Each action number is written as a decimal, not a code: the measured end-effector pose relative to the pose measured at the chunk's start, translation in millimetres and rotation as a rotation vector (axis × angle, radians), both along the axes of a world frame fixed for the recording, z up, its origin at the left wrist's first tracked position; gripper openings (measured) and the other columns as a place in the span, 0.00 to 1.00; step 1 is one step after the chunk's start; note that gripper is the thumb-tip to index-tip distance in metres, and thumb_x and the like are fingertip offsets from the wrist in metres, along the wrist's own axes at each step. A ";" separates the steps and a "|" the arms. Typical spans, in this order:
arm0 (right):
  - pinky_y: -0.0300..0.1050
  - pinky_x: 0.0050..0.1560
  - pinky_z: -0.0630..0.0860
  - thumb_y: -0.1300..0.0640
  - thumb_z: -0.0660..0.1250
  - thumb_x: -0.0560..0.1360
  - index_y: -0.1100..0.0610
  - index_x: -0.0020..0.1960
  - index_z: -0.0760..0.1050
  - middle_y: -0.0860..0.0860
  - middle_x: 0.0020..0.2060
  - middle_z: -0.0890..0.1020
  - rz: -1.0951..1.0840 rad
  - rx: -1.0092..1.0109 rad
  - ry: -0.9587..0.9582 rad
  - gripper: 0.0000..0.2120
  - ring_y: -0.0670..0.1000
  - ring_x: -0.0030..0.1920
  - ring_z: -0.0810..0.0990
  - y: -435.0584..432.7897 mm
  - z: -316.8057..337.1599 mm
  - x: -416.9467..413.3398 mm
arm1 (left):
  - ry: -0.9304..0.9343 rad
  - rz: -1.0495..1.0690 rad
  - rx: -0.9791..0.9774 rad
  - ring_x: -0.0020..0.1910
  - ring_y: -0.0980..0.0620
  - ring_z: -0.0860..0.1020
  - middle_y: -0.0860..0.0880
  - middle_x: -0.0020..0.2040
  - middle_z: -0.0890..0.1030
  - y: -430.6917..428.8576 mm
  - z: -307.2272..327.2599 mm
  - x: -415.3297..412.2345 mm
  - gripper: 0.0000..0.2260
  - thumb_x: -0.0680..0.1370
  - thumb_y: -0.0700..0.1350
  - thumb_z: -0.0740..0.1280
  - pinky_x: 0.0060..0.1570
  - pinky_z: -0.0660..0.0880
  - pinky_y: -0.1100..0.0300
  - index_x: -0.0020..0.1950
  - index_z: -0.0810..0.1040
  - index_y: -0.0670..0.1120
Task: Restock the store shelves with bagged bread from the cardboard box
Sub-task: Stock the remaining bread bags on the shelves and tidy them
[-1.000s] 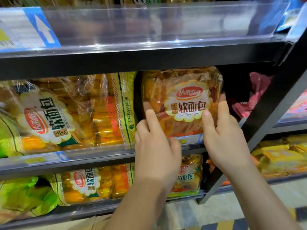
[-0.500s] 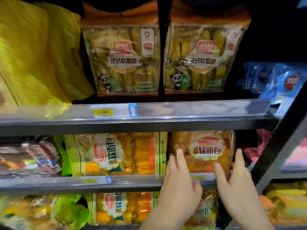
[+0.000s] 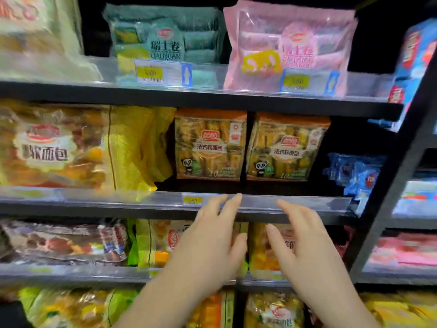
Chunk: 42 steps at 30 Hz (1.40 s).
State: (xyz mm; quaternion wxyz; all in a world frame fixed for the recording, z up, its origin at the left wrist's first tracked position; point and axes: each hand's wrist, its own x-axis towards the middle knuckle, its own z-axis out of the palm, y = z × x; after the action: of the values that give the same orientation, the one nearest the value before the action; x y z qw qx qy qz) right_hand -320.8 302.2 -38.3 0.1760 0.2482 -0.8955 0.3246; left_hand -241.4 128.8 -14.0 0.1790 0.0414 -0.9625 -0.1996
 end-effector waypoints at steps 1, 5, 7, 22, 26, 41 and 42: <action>0.40 0.63 0.71 0.39 0.60 0.80 0.39 0.78 0.59 0.39 0.70 0.65 -0.003 0.007 0.032 0.28 0.40 0.66 0.70 -3.3 8.9 -5.0 | 0.027 0.031 -0.018 0.81 0.56 0.55 0.57 0.82 0.52 -8.0 8.8 -1.7 0.32 0.83 0.58 0.59 0.76 0.65 0.55 0.83 0.48 0.60; 0.49 0.69 0.72 0.37 0.62 0.79 0.40 0.81 0.54 0.44 0.77 0.59 -0.025 0.018 0.080 0.34 0.48 0.75 0.65 -7.9 32.7 -43.2 | 0.071 0.168 -0.034 0.82 0.45 0.55 0.49 0.84 0.50 -41.5 34.3 -25.5 0.32 0.83 0.58 0.61 0.74 0.67 0.47 0.83 0.49 0.62; 0.55 0.72 0.70 0.35 0.63 0.78 0.42 0.82 0.51 0.49 0.79 0.57 -0.076 0.030 0.069 0.38 0.53 0.78 0.62 -3.4 41.3 -69.8 | 0.061 0.262 -0.067 0.81 0.41 0.57 0.45 0.84 0.48 -57.8 38.3 -44.1 0.33 0.82 0.59 0.62 0.71 0.71 0.45 0.83 0.47 0.63; 0.56 0.76 0.61 0.30 0.59 0.77 0.56 0.82 0.52 0.57 0.80 0.61 -0.303 -0.299 -0.488 0.45 0.62 0.78 0.62 -4.5 59.4 -258.7 | -0.207 0.486 0.203 0.70 0.39 0.72 0.39 0.79 0.62 -120.7 33.3 -136.3 0.35 0.82 0.59 0.65 0.60 0.72 0.51 0.83 0.54 0.49; 0.55 0.67 0.73 0.28 0.60 0.76 0.48 0.79 0.61 0.49 0.73 0.71 -0.159 -0.456 -0.560 0.39 0.58 0.71 0.72 3.8 38.6 -276.2 | -0.199 0.491 0.204 0.65 0.40 0.76 0.39 0.76 0.68 -123.7 31.4 -143.5 0.33 0.82 0.57 0.67 0.50 0.71 0.55 0.82 0.58 0.47; 0.54 0.55 0.76 0.44 0.54 0.85 0.48 0.77 0.64 0.54 0.72 0.74 -0.096 -0.629 -0.574 0.21 0.60 0.69 0.75 5.5 34.4 -289.5 | -0.154 0.488 0.196 0.67 0.38 0.75 0.38 0.76 0.68 -124.7 26.4 -150.2 0.34 0.81 0.56 0.69 0.52 0.72 0.53 0.82 0.57 0.49; 0.54 0.56 0.76 0.44 0.54 0.86 0.48 0.77 0.63 0.54 0.72 0.74 -0.102 -0.632 -0.573 0.22 0.60 0.69 0.75 5.6 34.6 -289.5 | -0.158 0.489 0.196 0.67 0.38 0.75 0.38 0.76 0.68 -124.6 26.6 -150.7 0.34 0.81 0.56 0.69 0.52 0.73 0.53 0.81 0.58 0.49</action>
State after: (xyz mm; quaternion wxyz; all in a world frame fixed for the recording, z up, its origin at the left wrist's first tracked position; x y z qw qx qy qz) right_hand -610.3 307.8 -3.7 0.0033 0.0370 -0.7758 0.6298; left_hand -392.1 4.3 12.6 0.1416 0.3051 -0.9110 -0.2387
